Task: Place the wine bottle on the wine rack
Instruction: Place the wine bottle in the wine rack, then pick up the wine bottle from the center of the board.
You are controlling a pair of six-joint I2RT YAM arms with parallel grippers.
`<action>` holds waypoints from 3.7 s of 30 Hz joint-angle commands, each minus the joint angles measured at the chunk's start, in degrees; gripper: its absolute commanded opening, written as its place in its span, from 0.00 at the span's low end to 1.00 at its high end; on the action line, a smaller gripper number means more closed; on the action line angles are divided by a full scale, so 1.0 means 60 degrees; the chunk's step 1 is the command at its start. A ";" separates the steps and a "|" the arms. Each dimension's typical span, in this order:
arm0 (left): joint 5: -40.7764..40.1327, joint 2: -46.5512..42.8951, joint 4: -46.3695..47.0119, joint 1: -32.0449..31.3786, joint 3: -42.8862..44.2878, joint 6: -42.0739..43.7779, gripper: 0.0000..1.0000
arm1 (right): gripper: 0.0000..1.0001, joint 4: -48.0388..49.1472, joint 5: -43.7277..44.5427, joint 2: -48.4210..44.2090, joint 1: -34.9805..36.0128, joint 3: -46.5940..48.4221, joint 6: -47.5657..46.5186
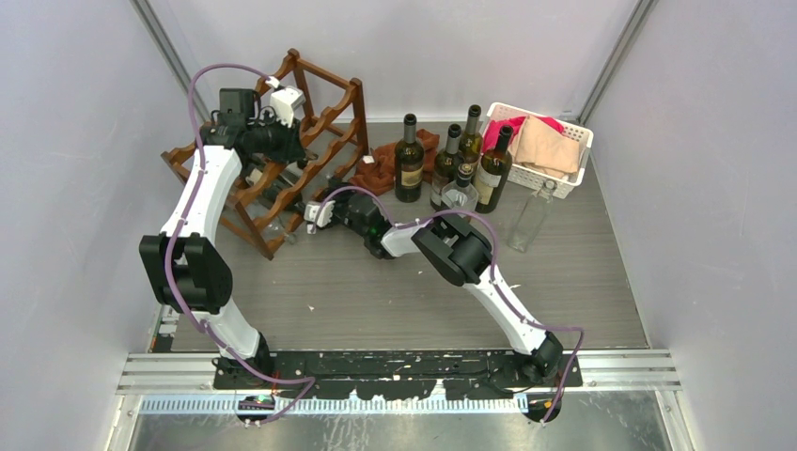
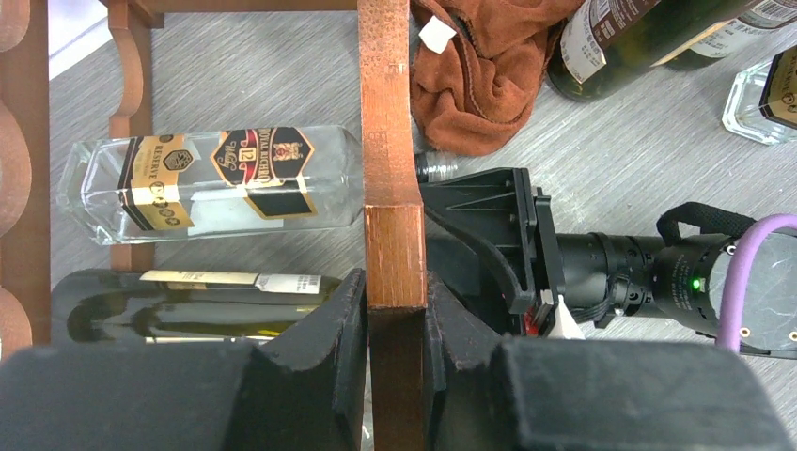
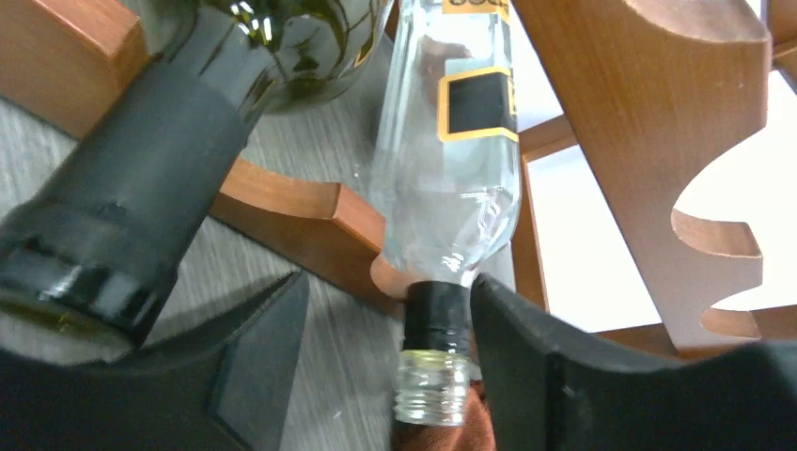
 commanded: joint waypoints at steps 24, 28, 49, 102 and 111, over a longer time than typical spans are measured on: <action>0.1041 0.0231 -0.1208 -0.0315 -0.0414 -0.0497 0.09 | 0.86 0.1315 -0.1877 -0.1338 -0.0150 -0.3008 0.0087; 0.0993 0.0171 -0.1306 -0.0312 -0.0467 -0.0402 0.08 | 0.84 0.1623 -0.2071 -0.1808 -0.0153 -0.3677 0.0279; 0.1811 -0.0236 -0.2137 -0.0330 -0.0883 0.1410 0.02 | 0.81 -0.4522 -0.6782 -0.7259 -0.0376 -0.4514 0.5072; -0.0377 -0.4867 0.0143 0.0219 -0.2121 -0.2375 0.99 | 0.88 -1.5122 -0.4967 -1.0985 -0.3517 0.1011 0.5902; 0.0749 -0.6559 0.4493 0.0314 -0.4361 -0.6865 0.98 | 0.84 -1.5840 -0.0380 -1.1220 -0.3743 0.0660 0.6683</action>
